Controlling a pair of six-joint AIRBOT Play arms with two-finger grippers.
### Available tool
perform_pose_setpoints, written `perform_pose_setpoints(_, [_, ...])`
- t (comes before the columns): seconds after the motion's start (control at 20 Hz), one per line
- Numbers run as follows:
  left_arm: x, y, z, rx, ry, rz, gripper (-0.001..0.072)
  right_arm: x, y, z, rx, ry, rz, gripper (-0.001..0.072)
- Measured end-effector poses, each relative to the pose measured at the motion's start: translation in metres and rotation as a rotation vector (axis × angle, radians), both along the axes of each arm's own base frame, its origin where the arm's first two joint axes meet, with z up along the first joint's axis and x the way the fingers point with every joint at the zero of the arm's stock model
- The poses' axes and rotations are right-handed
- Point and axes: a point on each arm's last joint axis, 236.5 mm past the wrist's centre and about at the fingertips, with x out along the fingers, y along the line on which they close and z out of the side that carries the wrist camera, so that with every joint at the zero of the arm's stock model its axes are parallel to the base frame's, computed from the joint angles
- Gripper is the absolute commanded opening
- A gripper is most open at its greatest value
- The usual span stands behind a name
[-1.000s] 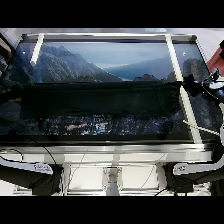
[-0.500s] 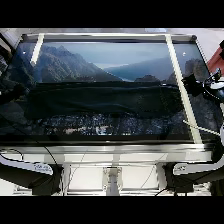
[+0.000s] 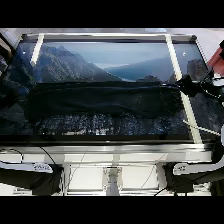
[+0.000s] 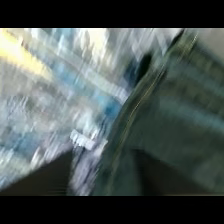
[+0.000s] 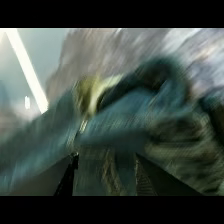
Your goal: Fold the clothes and pants, and hang the long-sleeved shirts on hangers.
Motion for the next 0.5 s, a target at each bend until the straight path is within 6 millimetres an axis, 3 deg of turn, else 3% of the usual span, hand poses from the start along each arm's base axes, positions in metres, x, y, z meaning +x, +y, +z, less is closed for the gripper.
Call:
perform_pose_setpoints(0.2, [-0.037,0.002,-0.011,-0.137,0.042,-0.023,0.0543,-0.028,0.033,0.008,0.069,0.077,0.178,0.0403])
perform_pose_setpoints(0.5, [-0.041,-0.021,-0.025,-0.295,-0.003,-0.120,0.0540,-0.061,0.057,0.012,0.139,0.168,0.314,0.0402])
